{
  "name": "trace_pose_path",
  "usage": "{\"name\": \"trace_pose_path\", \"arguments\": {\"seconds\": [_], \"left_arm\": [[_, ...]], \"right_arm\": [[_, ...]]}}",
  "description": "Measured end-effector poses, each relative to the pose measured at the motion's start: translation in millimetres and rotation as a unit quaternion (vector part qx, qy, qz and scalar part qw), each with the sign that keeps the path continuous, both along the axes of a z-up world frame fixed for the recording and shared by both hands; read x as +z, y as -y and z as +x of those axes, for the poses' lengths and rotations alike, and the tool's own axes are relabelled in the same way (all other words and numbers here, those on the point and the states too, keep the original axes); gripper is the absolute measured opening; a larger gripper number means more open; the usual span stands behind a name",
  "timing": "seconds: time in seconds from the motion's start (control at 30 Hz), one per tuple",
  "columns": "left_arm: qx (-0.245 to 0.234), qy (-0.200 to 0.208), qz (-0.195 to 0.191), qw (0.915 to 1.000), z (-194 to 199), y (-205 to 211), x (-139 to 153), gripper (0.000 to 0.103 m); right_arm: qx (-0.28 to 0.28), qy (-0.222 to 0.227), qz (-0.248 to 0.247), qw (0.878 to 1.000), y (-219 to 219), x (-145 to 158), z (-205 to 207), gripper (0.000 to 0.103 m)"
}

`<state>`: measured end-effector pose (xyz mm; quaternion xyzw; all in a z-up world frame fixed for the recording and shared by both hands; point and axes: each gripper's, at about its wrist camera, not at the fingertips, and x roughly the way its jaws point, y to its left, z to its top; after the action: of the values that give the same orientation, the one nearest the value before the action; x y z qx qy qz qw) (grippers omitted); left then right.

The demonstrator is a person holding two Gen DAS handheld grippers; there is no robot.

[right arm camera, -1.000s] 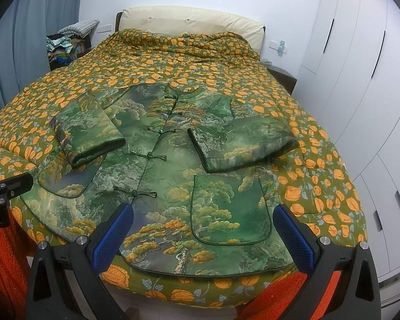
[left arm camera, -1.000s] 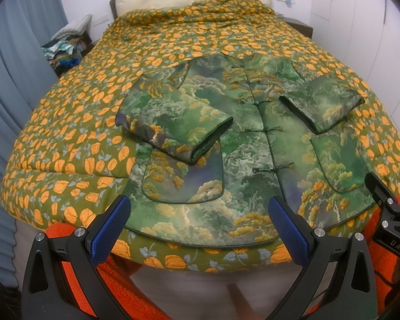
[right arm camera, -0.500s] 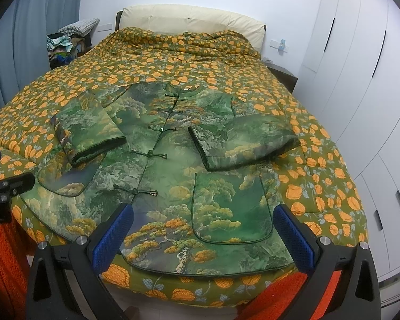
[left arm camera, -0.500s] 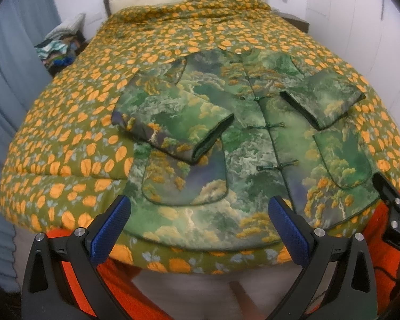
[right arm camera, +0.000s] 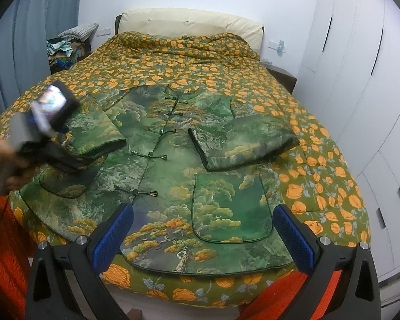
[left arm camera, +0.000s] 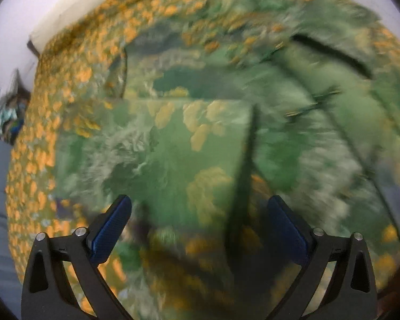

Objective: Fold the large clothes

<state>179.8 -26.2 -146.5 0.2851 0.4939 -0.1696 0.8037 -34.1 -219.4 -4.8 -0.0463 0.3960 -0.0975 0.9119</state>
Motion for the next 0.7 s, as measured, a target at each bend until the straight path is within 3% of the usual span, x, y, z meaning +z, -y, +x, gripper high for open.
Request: {"name": "trace_pose_path", "arguments": {"seconds": [0.03, 0.07, 0.1, 0.17, 0.27, 0.33, 0.37, 0.43, 0.57, 0.63, 0.7], "left_arm": [[0.011, -0.011, -0.005, 0.9999, 8.1, -3.2, -5.4, 0.069], [0.031, -0.021, -0.019, 0.9991, 14.6, -9.8, -6.2, 0.027], [0.048, -0.028, -0.038, 0.9977, 16.0, -17.3, -2.0, 0.011], [0.085, -0.014, -0.096, 0.9917, 16.9, -41.7, 30.3, 0.010], [0.136, 0.047, -0.147, 0.9786, 15.9, -94.1, 92.3, 0.010], [0.182, 0.075, -0.176, 0.9645, 18.3, -140.9, 125.9, 0.010], [0.218, 0.095, -0.188, 0.9528, 19.3, -176.8, 146.1, 0.010], [0.273, 0.124, -0.182, 0.9366, 22.9, -228.5, 163.5, 0.010], [0.402, 0.136, -0.144, 0.8940, 26.6, -334.9, 153.7, 0.012], [0.466, 0.112, -0.122, 0.8692, 22.0, -373.3, 127.1, 0.030], [0.527, 0.103, -0.076, 0.8400, 6.0, -397.8, 104.3, 0.049]], "right_arm": [[-0.001, 0.000, -0.002, 1.000, 0.2, 0.1, -2.1, 0.103], [-0.002, -0.001, -0.003, 1.000, 1.0, -0.1, -3.4, 0.103], [-0.003, -0.003, -0.002, 1.000, 2.0, -0.7, -5.4, 0.103], [-0.008, -0.008, -0.001, 1.000, 6.0, -4.0, -9.6, 0.103], [-0.014, -0.015, 0.004, 1.000, 11.2, -8.8, -11.4, 0.103], [-0.014, -0.020, 0.007, 1.000, 12.5, -12.9, -10.2, 0.103], [-0.013, -0.020, 0.008, 1.000, 12.3, -14.0, -9.3, 0.103], [-0.006, -0.021, 0.011, 1.000, 8.5, -16.2, -6.2, 0.103], [0.015, -0.019, 0.014, 1.000, -3.2, -18.8, 0.0, 0.103], [0.025, -0.021, 0.030, 0.999, -3.8, -20.5, 3.6, 0.103], [0.034, -0.020, 0.062, 0.997, 3.7, -22.5, 9.5, 0.103]]}}
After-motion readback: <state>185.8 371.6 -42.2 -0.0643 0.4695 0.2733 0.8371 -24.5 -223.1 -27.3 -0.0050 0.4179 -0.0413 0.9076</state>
